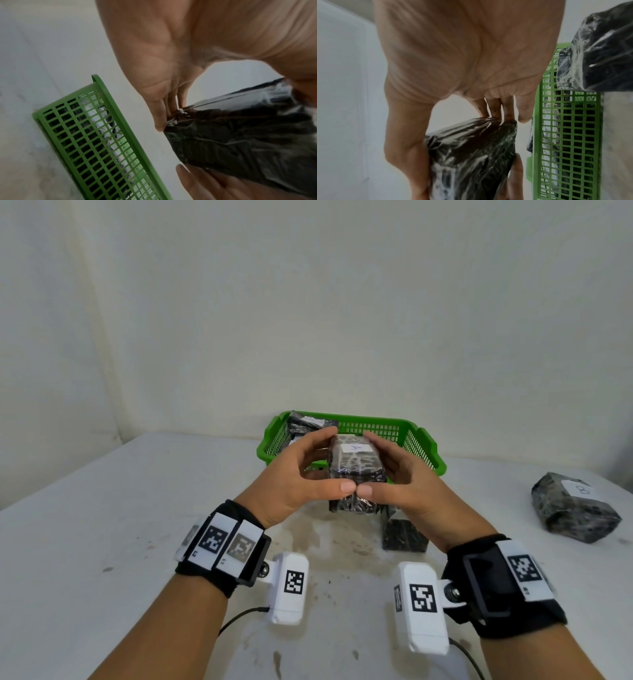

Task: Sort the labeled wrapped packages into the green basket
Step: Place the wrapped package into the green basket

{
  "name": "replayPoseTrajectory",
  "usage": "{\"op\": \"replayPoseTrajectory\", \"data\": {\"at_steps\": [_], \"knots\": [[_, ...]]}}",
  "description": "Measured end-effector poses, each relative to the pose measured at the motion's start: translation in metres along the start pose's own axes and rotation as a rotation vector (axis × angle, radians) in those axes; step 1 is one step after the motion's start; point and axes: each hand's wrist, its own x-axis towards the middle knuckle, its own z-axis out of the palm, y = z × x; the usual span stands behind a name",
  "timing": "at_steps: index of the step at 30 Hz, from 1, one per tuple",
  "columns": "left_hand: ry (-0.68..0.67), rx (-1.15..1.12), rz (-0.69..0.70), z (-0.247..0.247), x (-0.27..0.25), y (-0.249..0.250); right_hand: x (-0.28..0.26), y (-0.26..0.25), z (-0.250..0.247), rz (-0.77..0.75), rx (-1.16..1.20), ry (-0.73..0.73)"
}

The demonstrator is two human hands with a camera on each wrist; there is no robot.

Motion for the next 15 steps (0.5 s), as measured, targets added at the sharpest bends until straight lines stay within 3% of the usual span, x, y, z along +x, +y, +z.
{"op": "replayPoseTrajectory", "data": {"at_steps": [4,9,15], "knots": [[0.043,-0.004,0.023,-0.0012,-0.0002,0.0001,0.0005,0.0005,0.0025,0.013,0.056,-0.021],[-0.033,0.014,-0.031,-0.0008,0.0001,-0.0011,-0.0009,-0.0010,-0.0003,-0.034,0.013,0.072],[0.153,0.042,0.022,-0.0007,0.0041,-0.0040,0.0038,-0.0004,0.0066,0.061,0.141,0.073]]}}
